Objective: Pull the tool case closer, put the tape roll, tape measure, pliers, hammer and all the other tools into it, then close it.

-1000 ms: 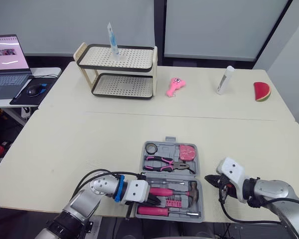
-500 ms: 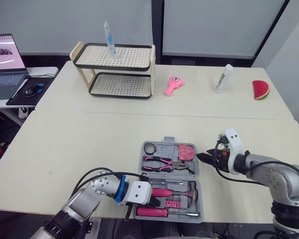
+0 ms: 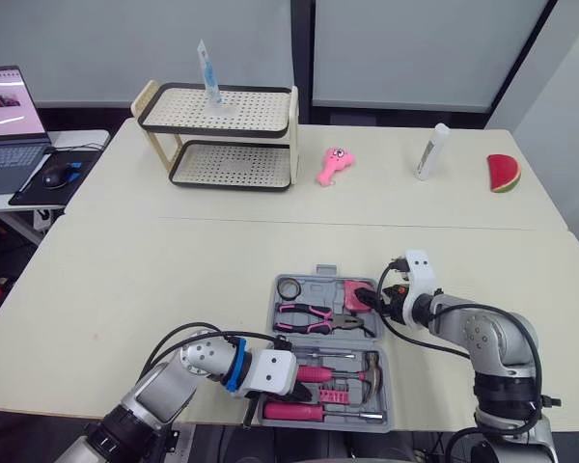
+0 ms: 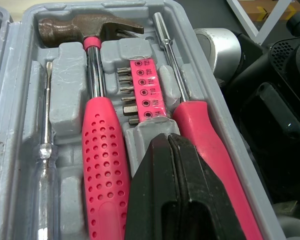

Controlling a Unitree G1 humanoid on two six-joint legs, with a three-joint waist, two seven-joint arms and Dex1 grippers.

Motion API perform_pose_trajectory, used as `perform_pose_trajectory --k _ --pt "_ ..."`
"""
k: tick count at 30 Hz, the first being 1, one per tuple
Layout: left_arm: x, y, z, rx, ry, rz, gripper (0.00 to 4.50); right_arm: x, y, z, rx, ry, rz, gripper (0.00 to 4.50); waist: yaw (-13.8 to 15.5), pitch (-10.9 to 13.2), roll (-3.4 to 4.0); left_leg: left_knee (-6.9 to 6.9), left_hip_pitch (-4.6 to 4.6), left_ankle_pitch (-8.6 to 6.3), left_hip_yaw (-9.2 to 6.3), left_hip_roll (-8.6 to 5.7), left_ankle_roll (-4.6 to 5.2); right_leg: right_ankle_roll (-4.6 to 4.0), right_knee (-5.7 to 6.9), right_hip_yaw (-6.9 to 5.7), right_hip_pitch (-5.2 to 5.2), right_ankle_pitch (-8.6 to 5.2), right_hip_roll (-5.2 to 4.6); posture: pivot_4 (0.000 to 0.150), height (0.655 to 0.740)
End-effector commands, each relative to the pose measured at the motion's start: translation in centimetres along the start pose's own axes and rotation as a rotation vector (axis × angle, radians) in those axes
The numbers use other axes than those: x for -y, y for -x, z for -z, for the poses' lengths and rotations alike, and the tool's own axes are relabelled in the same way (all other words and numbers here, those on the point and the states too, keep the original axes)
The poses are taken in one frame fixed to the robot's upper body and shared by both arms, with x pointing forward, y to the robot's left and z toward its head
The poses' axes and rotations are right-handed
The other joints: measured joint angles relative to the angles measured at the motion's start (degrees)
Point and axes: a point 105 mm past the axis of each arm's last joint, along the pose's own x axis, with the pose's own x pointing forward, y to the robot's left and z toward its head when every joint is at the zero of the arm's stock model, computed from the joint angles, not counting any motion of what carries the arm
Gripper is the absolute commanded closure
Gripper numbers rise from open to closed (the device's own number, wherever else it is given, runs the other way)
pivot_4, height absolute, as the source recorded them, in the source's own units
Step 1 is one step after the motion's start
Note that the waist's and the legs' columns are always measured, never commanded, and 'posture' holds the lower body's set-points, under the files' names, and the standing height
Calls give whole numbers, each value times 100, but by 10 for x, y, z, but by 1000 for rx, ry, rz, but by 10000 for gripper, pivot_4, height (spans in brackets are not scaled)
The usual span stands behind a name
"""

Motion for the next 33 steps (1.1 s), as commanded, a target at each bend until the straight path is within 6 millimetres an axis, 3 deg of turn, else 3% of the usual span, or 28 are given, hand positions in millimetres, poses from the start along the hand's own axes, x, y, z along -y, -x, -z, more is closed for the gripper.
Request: perform_pose_trajectory --k 1,10,18,26,33 --pt "13 -2 16 -74 45 48 45000 -19 -8 3 -24 -14 -118 214 -42 0 0 0 1 0 0 1 0 0 0 0 1 0 0 1500 7350" --pt "17 2 24 -101 52 67 45000 -39 -9 -10 40 -9 -270 214 -104 -1 3 -4 4 0 0 2 0 0 2 1 0 0 3 1500 7350" --pt "18 2 25 -111 52 79 45000 -59 5 -18 91 53 -477 214 -107 -1 4 -7 7 0 0 2 0 -1 6 1 0 0 3 1500 7350" --pt "19 5 26 -121 52 88 45000 -63 5 -22 119 183 -518 214 -124 -2 5 -7 10 1 0 2 1 -1 11 1 1 1 4 1500 7350" --pt "19 6 27 -128 49 92 45000 -68 10 -29 148 195 -562 214 -124 -2 5 -7 12 1 -1 2 1 -2 12 1 2 1 4 1500 7350"
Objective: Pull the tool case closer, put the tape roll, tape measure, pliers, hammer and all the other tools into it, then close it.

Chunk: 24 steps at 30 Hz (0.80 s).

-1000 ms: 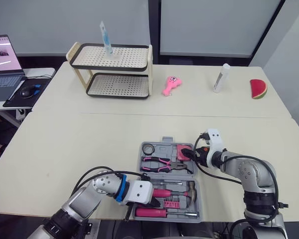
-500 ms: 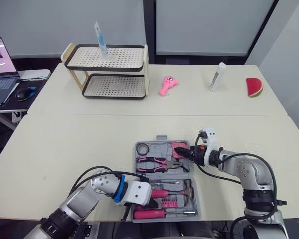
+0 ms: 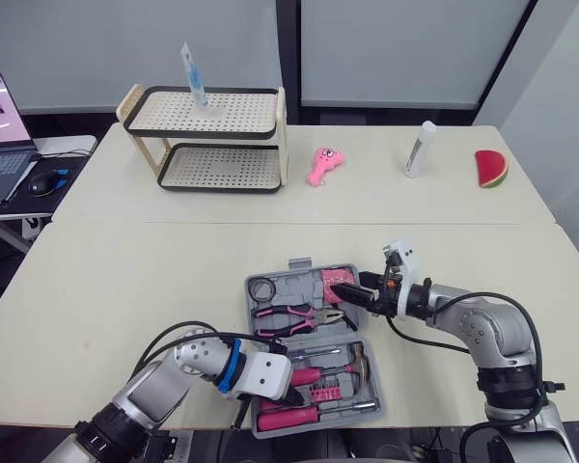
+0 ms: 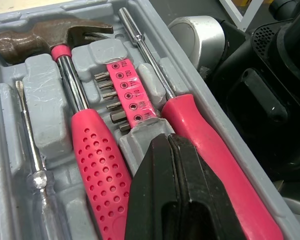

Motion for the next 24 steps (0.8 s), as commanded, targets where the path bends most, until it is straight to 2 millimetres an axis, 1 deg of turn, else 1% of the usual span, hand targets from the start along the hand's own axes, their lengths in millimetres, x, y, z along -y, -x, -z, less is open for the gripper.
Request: perform_pose_trajectory --k 1,13,20,24 --pt "13 -2 21 -88 57 52 45000 -21 -3 -15 52 44 -115 214 0 0 0 0 0 0 0 0 0 0 0 0 0 0 0 1500 7350" --pt "16 0 24 -98 53 57 45000 -34 1 -23 93 56 -192 214 0 0 0 1 0 0 -1 0 0 0 1 -1 1 0 0 1500 7350" --pt "16 1 24 -99 54 51 45000 -40 8 -24 68 140 -216 214 0 0 0 1 0 0 -1 0 0 0 1 -1 1 0 0 1500 7350" --pt "13 6 24 -90 53 29 45000 -45 11 -21 46 210 -224 214 0 0 0 2 0 0 -2 0 0 0 2 -2 1 0 1 1500 7350"
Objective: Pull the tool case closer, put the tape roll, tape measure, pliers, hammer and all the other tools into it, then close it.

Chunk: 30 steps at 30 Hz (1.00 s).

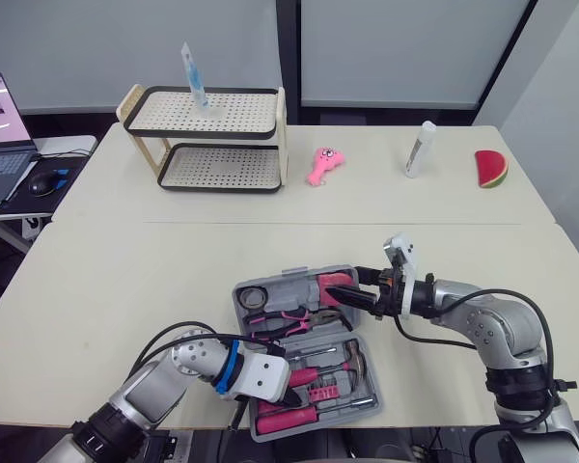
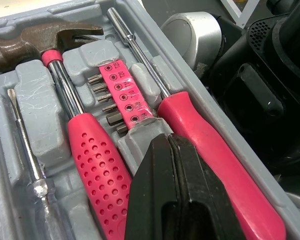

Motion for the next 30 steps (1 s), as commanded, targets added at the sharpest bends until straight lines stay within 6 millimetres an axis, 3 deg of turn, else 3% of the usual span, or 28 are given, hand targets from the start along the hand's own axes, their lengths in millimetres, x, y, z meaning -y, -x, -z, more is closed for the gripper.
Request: perform_pose_trajectory --k 1,6,10,18,25,30 --pt "12 4 23 -81 66 24 45000 -18 0 -9 21 105 -72 214 0 0 0 1 -1 0 0 0 0 0 0 0 0 0 0 1500 7350" --pt "6 11 15 -22 74 -45 45000 -21 2 -7 16 142 -67 214 0 0 0 2 0 0 -2 2 0 0 2 -1 0 0 2 1500 7350" --pt "2 22 -2 99 88 -119 45000 -24 4 -6 13 187 -59 214 6 1 -1 6 -3 0 -2 2 0 0 4 -2 0 0 1 1500 7350" --pt "8 53 -17 206 138 -221 45000 -31 5 -3 16 275 -37 214 35 2 -3 12 -7 0 -2 2 0 0 4 -2 -1 0 -1 1500 7350" --pt "32 103 4 135 211 -252 45000 -59 5 -3 -3 437 -51 214 40 10 0 9 -11 -1 -1 5 -1 -3 4 -4 -10 -2 1 1500 7350" --pt "35 115 18 96 234 -281 45000 -68 23 16 -113 504 -31 214 101 8 -5 11 -13 -1 2 3 -2 -3 -3 -5 -6 -2 -4 1500 7350"
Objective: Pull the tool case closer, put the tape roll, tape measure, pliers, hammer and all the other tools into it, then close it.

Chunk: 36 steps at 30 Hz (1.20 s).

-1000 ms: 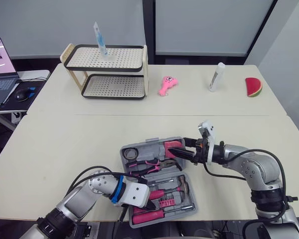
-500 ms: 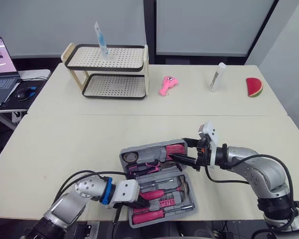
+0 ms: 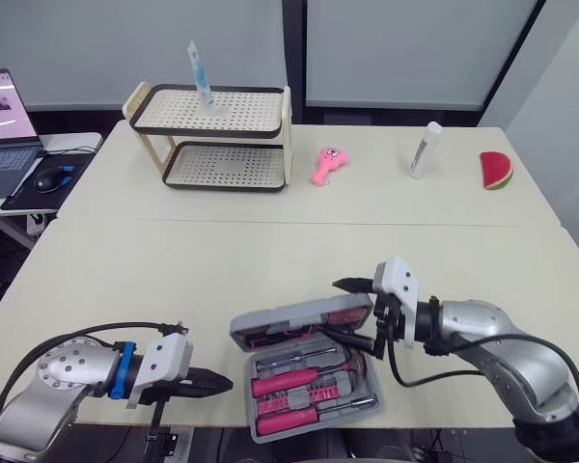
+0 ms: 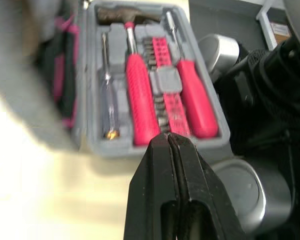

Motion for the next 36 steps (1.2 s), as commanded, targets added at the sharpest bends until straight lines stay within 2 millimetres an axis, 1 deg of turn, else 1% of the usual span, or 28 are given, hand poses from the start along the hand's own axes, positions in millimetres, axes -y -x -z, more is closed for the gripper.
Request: perform_pose_trajectory --k 1,6,9,11,13,15,17,20,24,25,29,31,32,33,36 --pt "-3 10 2 -5 -11 -29 45000 -14 14 1 -50 73 -19 214 35 -2 -6 4 -2 0 0 0 0 0 -1 -1 1 0 0 1500 7350" --pt "-8 13 13 -16 14 -71 45000 -23 37 20 -183 111 -44 214 77 -3 -12 9 6 0 0 1 0 0 1 -2 10 0 1 1500 7350" --pt "-10 17 23 -35 34 -100 45000 -29 51 15 -213 150 -69 214 69 -3 -13 12 10 1 1 2 0 1 3 -1 12 1 2 1500 7350" --pt "-10 18 28 -45 46 -112 45000 -35 59 10 -224 131 -94 214 68 -4 -14 14 12 1 1 2 1 3 4 1 14 2 2 1500 7350" --pt "-9 18 34 -49 65 -128 45000 -39 69 12 -270 122 -113 214 77 -6 -16 14 14 1 1 3 0 3 4 -1 18 2 3 1500 7350" --pt "-7 15 38 -51 71 -134 45000 -34 79 18 -329 109 -100 214 113 -6 -16 15 16 1 0 3 0 3 -1 -3 25 2 1 1500 7350" --pt "-5 13 41 -50 75 -140 45000 -26 84 20 -348 106 -67 214 114 -8 -30 17 19 0 2 1 0 3 -5 -1 33 2 -1 1500 7350" --pt "-5 11 42 -47 73 -150 45000 -20 85 21 -349 105 -48 214 123 -12 -40 17 21 0 2 2 0 3 -5 -2 33 2 -1 1500 7350" --pt "-5 8 40 -43 68 -152 45000 -20 86 27 -375 101 -49 214 125 -12 -40 16 20 0 2 2 0 3 -5 -2 32 2 -1 1500 7350" --pt "-4 7 40 -43 67 -153 45000 -18 87 30 -391 114 -42 214 125 -12 -39 16 19 0 2 2 0 3 -6 -1 32 2 -1 1500 7350" --pt "-5 -1 38 -46 62 -159 45000 0 93 54 -524 212 35 214 123 -12 -40 16 20 0 3 2 0 4 -8 -1 32 2 -2 1500 7350" --pt "-7 -7 35 -42 60 -165 45000 8 92 64 -556 256 63 214 124 -12 -40 16 20 0 4 2 0 4 -8 -1 31 2 -2 1500 7350" --pt "-7 -9 34 -41 59 -166 45000 11 90 67 -560 271 69 4091 124 -12 -40 17 20 0 4 2 0 4 -7 0 32 2 -2 1500 7350" --pt "-7 -13 33 -40 58 -164 45000 9 88 71 -572 275 53 6723 120 -12 -40 17 20 0 4 1 0 4 -7 0 32 2 -2 1500 7350" --pt "-7 -22 30 -49 54 -151 45000 4 83 84 -617 313 -2 16638 122 -12 -39 16 21 0 4 2 0 4 -6 0 31 2 -1 1500 7350"
